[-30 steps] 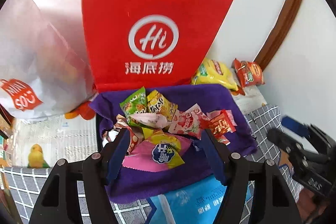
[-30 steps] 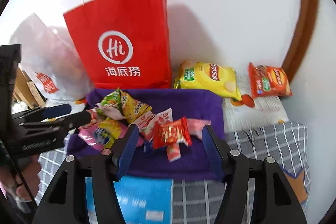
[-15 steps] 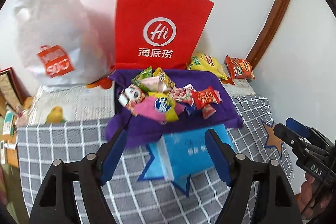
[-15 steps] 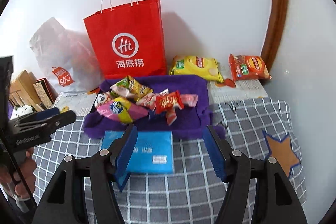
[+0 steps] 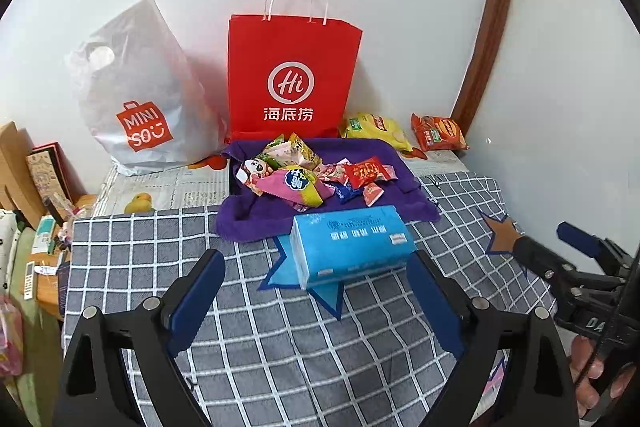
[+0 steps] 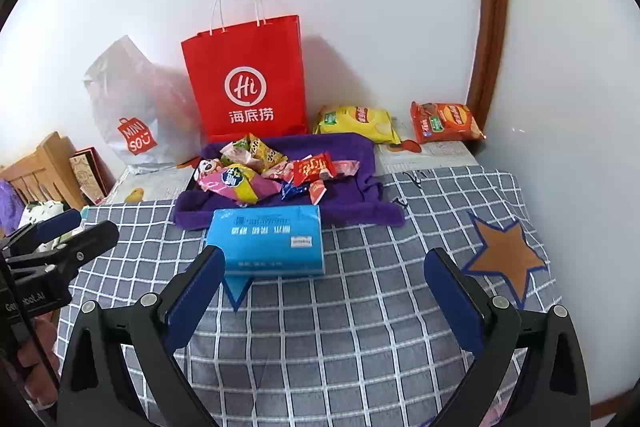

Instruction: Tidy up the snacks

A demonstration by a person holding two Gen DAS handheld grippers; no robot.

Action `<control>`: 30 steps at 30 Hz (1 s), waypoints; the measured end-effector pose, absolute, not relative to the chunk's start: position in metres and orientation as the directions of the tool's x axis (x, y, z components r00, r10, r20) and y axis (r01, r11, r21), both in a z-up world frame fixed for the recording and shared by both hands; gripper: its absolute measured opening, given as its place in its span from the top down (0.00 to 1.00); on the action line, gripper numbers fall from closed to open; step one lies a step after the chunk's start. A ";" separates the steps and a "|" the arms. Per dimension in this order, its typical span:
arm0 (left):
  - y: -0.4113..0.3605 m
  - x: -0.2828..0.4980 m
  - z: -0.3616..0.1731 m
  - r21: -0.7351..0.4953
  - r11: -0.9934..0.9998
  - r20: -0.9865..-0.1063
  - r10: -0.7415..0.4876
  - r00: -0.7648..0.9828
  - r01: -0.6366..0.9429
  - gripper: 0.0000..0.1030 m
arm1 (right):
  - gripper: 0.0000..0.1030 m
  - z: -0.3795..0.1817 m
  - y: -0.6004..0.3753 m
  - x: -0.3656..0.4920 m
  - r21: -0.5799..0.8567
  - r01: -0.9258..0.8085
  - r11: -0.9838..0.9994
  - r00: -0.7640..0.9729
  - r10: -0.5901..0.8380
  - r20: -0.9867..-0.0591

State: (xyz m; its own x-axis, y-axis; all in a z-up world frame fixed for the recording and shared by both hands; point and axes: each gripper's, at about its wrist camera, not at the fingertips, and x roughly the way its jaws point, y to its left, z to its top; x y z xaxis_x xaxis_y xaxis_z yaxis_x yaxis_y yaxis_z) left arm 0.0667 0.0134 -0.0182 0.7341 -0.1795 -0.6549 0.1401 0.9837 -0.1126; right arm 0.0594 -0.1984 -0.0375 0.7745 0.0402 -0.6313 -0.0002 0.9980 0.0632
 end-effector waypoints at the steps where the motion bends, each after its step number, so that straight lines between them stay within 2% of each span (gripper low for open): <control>1: 0.012 0.061 -0.018 -0.105 0.985 -0.654 -0.172 0.737 0.137 0.11 | 0.04 -0.036 -0.200 0.050 0.066 0.003 0.998 0.783 0.039 -0.620; 13: 0.008 0.017 -0.015 -0.110 0.988 -0.646 -0.151 0.748 0.104 0.11 | 0.04 -0.022 -0.211 -0.007 0.078 0.034 0.996 0.815 0.018 -0.579; 30: -0.001 0.002 -0.002 -0.085 0.990 -0.617 -0.144 0.774 0.117 0.11 | 0.04 -0.021 -0.200 -0.021 0.038 0.024 0.999 0.824 0.002 -0.566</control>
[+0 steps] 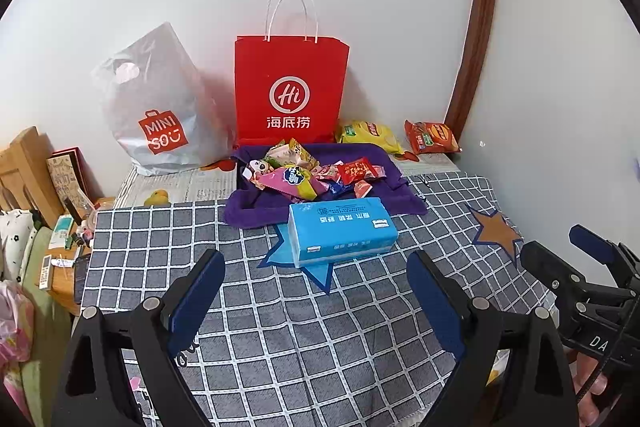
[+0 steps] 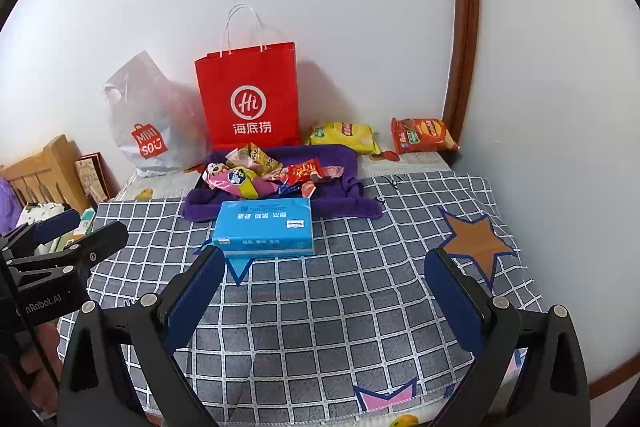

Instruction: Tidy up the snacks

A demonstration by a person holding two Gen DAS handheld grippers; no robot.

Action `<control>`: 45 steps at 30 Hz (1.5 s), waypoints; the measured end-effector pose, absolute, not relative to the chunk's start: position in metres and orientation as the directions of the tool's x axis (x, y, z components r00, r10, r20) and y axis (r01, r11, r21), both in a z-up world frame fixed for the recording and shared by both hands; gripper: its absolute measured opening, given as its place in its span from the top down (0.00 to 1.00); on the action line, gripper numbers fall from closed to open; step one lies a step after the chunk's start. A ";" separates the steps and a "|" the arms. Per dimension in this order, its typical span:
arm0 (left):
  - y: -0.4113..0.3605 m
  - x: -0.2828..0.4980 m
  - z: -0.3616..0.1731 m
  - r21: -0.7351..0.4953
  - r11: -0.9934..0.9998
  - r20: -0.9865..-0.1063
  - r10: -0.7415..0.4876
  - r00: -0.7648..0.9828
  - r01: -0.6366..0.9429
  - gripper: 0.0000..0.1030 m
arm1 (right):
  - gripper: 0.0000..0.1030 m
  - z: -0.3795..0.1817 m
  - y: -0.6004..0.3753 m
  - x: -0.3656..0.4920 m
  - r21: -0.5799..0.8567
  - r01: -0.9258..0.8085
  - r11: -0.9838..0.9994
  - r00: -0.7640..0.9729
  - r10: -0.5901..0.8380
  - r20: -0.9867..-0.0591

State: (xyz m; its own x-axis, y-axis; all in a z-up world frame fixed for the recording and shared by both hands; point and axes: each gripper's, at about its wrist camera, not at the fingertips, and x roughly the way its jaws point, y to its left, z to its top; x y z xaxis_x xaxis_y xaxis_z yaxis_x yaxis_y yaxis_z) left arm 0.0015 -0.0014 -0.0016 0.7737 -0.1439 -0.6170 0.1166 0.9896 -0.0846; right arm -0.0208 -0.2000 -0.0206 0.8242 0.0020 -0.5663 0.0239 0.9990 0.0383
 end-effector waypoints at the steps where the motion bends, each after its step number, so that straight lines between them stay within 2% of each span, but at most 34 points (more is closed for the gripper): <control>1: -0.001 0.002 -0.002 -0.084 0.990 -0.618 -0.143 0.773 0.117 0.11 | 0.04 -0.021 -0.200 -0.021 0.039 0.023 0.999 0.824 0.003 -0.566; 45: 0.005 -0.001 -0.008 -0.088 0.992 -0.627 -0.129 0.768 0.095 0.11 | 0.04 -0.025 -0.200 -0.023 0.047 0.020 0.999 0.823 0.010 -0.568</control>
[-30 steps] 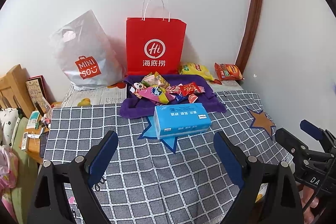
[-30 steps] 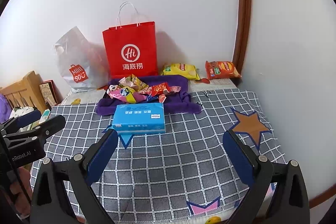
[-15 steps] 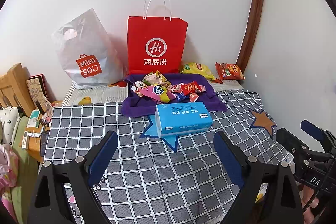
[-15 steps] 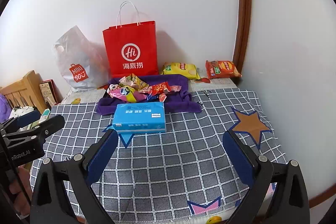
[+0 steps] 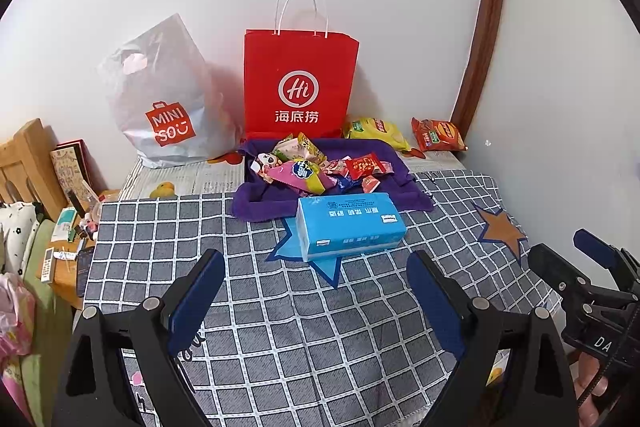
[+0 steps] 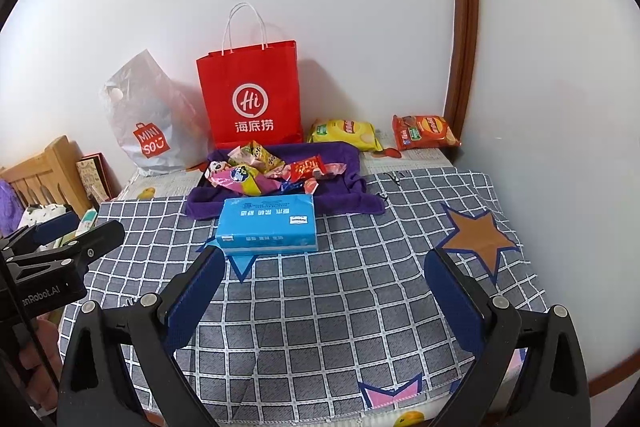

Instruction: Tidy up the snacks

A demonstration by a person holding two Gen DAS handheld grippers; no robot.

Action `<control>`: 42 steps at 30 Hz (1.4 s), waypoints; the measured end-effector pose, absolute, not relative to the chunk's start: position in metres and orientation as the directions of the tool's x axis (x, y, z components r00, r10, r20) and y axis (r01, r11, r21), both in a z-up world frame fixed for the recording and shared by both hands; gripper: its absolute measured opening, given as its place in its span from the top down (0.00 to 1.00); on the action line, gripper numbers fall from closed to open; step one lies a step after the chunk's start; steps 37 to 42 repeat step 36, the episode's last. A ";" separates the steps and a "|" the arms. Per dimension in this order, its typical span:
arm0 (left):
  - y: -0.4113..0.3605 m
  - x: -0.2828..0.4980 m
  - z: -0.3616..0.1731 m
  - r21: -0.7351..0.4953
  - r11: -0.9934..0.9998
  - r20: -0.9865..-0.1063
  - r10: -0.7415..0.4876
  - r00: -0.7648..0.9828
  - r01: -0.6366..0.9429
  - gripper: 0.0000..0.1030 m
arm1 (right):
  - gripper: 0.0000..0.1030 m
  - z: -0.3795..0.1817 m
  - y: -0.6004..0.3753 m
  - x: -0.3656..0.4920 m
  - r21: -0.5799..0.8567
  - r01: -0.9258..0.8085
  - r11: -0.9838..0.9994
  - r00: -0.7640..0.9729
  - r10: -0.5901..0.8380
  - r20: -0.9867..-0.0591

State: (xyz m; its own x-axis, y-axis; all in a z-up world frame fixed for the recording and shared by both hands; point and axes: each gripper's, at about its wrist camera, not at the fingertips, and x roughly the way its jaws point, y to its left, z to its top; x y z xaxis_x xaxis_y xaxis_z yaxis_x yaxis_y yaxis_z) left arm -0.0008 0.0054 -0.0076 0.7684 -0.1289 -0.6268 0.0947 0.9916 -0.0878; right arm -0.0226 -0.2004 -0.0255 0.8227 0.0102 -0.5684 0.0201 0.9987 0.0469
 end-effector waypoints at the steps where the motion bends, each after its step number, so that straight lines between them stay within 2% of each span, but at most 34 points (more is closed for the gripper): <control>1: 0.005 -0.001 -0.007 -0.088 0.992 -0.627 -0.129 0.769 0.094 0.11 | 0.04 -0.026 -0.200 -0.022 0.046 0.021 0.999 0.822 0.009 -0.569; 42: 0.003 0.002 -0.005 -0.090 0.991 -0.621 -0.134 0.773 0.099 0.11 | 0.04 -0.026 -0.196 -0.025 0.044 0.007 0.999 0.832 0.018 -0.554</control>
